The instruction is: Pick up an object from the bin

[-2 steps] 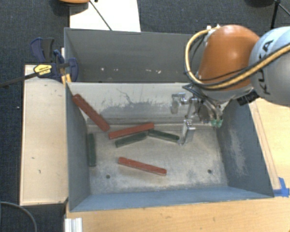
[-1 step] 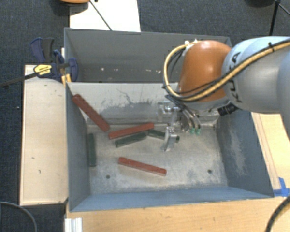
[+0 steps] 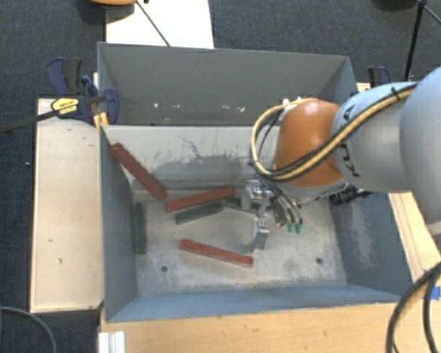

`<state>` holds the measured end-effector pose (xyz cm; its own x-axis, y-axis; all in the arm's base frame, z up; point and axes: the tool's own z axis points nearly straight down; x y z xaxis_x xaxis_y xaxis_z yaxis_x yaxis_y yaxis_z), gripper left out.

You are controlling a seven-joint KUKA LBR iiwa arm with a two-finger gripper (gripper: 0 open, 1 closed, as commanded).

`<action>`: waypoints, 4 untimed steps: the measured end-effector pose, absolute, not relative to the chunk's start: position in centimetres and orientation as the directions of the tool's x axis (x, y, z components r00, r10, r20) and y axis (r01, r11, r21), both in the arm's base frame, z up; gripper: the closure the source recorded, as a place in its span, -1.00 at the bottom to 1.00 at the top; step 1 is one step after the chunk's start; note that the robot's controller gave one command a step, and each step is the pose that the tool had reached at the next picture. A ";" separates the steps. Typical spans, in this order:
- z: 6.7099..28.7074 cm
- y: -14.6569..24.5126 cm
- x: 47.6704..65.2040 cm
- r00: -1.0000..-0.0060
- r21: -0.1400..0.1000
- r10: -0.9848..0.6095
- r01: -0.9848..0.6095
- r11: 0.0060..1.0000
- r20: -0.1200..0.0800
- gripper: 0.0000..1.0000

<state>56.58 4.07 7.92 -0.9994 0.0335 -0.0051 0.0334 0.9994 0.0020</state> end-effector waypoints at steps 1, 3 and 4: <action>6.4 3.5 57.0 -1.000 0.000 0.011 0.011 1.000 -0.002 -1.00; 9.3 5.8 49.4 -1.000 0.001 0.002 0.002 1.000 -0.001 -1.00; 7.0 7.2 50.2 -0.995 0.001 0.100 0.100 0.995 -0.002 1.00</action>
Offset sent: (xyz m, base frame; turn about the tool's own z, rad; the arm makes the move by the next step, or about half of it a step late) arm -0.0608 0.0116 0.0217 0.0410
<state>50.15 7.20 7.02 -0.9950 0.0998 -0.0017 0.0998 0.9950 0.0011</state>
